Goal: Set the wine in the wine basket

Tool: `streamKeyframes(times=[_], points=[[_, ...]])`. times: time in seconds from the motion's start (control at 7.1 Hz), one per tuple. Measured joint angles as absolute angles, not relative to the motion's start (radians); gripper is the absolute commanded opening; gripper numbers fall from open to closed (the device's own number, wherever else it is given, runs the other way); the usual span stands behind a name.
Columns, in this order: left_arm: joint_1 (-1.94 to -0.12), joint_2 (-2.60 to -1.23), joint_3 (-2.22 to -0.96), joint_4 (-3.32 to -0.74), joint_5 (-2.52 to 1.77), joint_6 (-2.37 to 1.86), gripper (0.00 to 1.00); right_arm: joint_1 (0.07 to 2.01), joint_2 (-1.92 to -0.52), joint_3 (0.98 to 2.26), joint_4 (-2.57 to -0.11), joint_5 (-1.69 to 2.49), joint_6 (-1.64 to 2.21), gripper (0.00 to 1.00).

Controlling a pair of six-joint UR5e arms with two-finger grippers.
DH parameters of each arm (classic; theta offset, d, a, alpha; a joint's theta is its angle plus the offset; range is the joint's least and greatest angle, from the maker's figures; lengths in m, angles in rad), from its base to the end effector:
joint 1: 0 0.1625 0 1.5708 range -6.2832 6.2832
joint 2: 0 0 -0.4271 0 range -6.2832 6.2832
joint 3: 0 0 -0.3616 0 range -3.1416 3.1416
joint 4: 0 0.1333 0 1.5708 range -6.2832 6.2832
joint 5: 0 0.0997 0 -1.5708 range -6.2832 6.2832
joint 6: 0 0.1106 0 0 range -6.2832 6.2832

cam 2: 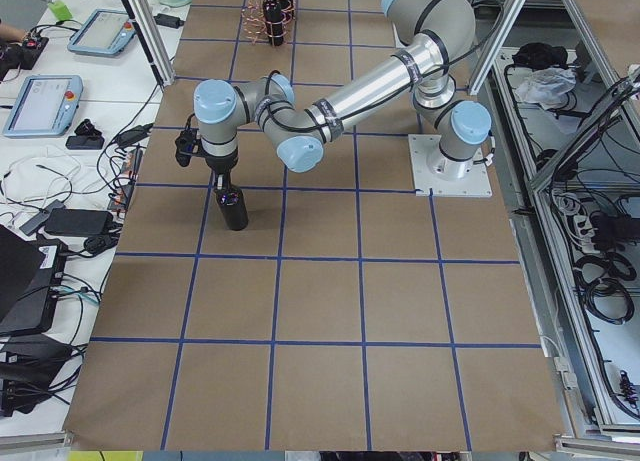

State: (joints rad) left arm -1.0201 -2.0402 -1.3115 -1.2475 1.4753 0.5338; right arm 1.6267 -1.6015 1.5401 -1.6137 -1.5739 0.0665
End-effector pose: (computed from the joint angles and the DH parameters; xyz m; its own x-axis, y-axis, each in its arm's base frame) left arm 0.2219 -0.6363 0.3699 -0.9997 -0.0097 0.0241 -0.0131 0.9893 -0.1454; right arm 0.1584 -0.4503 0.5120 -0.9999 0.0106 -0.0038 0.0109 0.9945 -0.1041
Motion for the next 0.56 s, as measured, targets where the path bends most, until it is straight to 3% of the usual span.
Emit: streamKeyframes(times=[0.56], points=[[-1.042,-2.006,-1.31,-1.299,1.482,0.513,0.0,1.626,-1.601,1.54,-1.614,-1.574,0.066,1.0]])
